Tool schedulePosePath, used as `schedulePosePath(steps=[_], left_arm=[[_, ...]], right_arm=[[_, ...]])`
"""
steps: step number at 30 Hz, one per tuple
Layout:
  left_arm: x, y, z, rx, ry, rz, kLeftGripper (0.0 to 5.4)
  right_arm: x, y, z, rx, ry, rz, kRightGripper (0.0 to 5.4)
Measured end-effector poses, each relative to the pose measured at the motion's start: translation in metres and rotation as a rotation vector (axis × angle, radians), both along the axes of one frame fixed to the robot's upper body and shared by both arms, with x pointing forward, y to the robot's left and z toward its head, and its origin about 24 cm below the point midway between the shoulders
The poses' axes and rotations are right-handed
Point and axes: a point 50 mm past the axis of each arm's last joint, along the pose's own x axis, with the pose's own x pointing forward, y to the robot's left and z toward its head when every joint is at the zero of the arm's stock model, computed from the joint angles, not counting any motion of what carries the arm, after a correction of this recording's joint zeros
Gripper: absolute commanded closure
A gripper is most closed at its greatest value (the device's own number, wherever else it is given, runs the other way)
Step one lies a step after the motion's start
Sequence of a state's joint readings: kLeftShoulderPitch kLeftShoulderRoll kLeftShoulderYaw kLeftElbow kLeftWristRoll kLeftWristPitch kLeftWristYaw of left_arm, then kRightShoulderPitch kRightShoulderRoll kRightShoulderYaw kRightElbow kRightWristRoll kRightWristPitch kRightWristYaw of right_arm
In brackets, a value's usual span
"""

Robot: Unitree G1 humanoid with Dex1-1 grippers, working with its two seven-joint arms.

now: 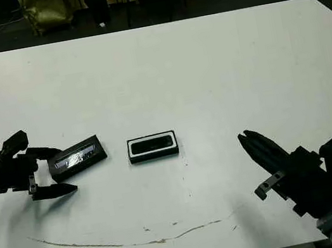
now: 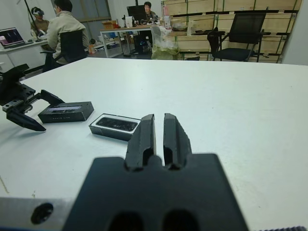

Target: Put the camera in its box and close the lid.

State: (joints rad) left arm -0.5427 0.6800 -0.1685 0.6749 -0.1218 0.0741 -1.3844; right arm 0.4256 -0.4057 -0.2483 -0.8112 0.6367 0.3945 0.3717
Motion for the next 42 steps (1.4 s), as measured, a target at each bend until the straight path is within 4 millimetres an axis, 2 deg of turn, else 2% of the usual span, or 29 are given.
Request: schedulePosePath(steps=[14, 17, 22, 26, 28, 38, 42], left_arm=[[0.006, 0.0, -0.007, -0.062, 0.003, 0.056, 0.01], [0.008, 0.0, -0.009, -0.062, -0.032, 0.085, 0.36], [0.008, 0.002, -0.013, -0.105, -0.019, 0.207, 1.58], [0.008, 0.002, -0.013, -0.095, -0.034, 0.215, 2.55], [0.008, 0.0, -0.011, -0.093, -0.032, 0.198, 2.87], [0.011, 0.001, 0.01, 0.059, 0.088, 0.012, 2.96], [0.011, 0.001, 0.015, 0.059, 0.106, -0.008, 2.96]], right_arm=[[-0.001, -0.002, 0.0, 0.005, 0.004, 0.004, 5.4], [-0.001, -0.002, -0.001, 0.004, 0.007, 0.005, 5.4], [-0.001, -0.002, -0.001, 0.003, 0.009, 0.0, 5.4], [-0.001, -0.002, -0.001, -0.004, 0.009, -0.002, 5.4], [-0.001, -0.002, -0.001, -0.004, 0.007, -0.003, 5.4], [0.001, -0.001, 0.0, -0.009, 0.003, 0.001, 5.4], [0.001, 0.0, -0.002, -0.003, 0.013, 0.009, 5.4]])
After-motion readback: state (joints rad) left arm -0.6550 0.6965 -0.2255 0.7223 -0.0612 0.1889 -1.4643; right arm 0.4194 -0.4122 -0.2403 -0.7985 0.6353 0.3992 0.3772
